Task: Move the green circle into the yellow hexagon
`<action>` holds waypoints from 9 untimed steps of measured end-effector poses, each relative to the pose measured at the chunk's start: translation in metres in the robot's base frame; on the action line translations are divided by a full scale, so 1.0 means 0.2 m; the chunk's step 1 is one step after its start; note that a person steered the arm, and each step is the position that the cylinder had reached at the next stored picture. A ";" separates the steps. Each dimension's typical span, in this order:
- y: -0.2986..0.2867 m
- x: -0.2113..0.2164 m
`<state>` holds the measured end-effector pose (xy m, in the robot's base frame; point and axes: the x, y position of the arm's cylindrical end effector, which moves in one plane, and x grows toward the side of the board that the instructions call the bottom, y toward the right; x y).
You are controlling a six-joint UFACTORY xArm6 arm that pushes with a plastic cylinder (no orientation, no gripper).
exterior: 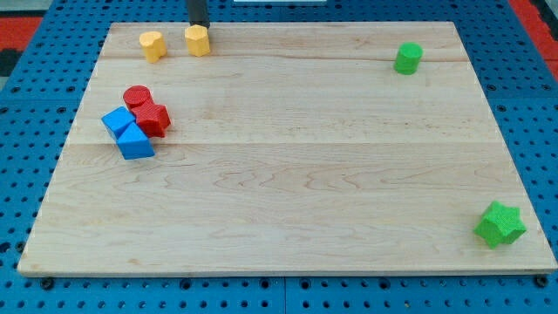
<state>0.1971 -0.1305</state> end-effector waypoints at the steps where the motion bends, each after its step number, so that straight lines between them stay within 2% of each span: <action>1: 0.00 0.00; 9: -0.09 -0.01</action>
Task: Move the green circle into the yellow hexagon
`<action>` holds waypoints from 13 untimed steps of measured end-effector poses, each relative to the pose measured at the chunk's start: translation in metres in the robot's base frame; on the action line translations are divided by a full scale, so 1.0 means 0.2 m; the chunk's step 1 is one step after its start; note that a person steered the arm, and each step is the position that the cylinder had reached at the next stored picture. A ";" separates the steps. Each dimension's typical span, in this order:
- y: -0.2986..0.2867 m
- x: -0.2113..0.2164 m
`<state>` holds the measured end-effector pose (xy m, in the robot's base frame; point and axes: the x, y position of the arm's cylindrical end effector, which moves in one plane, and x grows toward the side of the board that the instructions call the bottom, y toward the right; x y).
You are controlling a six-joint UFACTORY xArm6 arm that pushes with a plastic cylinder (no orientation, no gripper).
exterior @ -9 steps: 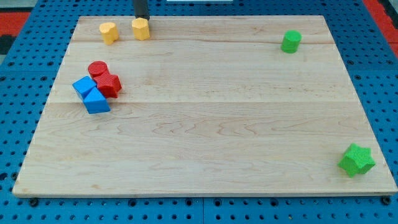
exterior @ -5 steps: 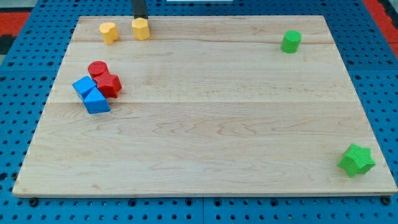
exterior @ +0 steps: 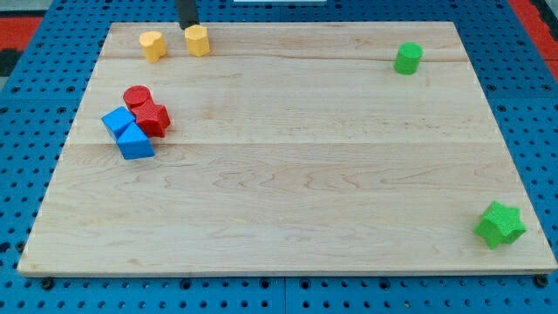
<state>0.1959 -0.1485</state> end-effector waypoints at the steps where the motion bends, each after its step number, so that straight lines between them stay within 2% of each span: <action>1: 0.00 0.00; 4: 0.00 0.00; 5: 0.19 0.00; 6: 0.64 0.01; 7: 0.83 0.01; 10: 2.09 0.04; 11: 2.13 0.06; 12: 2.13 0.37; 13: 2.14 0.41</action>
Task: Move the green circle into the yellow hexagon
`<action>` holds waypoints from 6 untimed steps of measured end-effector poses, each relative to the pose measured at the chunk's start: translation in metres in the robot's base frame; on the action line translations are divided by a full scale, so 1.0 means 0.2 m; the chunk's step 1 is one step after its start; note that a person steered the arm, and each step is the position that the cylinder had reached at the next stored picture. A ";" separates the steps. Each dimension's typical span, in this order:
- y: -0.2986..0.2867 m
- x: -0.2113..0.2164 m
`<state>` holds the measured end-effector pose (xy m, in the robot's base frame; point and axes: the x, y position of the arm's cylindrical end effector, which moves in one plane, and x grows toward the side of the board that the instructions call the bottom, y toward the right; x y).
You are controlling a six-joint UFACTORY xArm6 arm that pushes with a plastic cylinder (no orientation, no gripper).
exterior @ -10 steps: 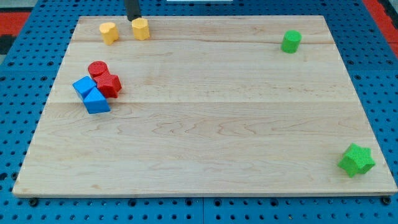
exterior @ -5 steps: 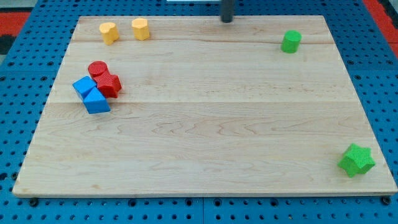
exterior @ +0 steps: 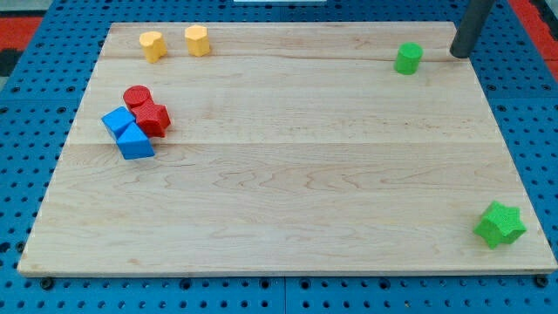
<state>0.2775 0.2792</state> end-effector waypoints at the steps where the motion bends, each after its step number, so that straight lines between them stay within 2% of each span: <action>1: 0.01 0.10; 2: 0.00 0.10; 3: -0.13 0.07; 6: -0.70 0.02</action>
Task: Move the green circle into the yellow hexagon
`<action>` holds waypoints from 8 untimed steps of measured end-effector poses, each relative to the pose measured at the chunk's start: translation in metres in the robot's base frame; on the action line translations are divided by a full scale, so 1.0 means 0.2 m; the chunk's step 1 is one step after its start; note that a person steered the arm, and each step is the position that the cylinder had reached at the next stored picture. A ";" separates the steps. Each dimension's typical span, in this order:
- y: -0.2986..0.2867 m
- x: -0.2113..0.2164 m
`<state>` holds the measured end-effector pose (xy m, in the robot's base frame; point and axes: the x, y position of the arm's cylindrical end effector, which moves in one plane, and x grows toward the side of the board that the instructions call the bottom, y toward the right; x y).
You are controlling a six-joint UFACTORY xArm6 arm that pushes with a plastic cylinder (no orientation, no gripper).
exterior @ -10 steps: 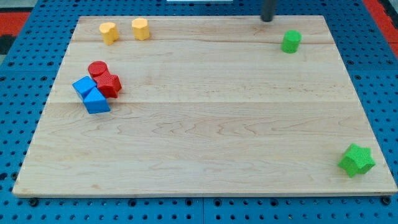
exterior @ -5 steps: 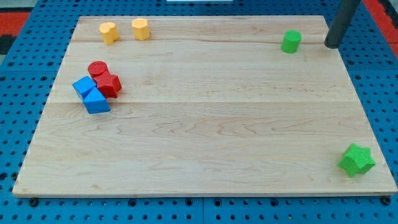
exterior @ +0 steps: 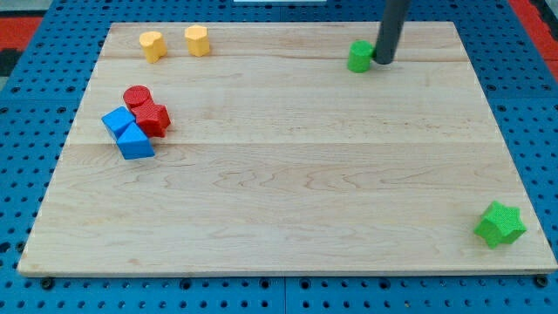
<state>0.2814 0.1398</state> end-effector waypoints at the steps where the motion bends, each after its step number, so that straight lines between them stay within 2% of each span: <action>1: -0.17 0.00; 6: -1.03 0.00; 7: -1.13 0.00; 8: -0.82 0.00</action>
<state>0.2814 -0.0245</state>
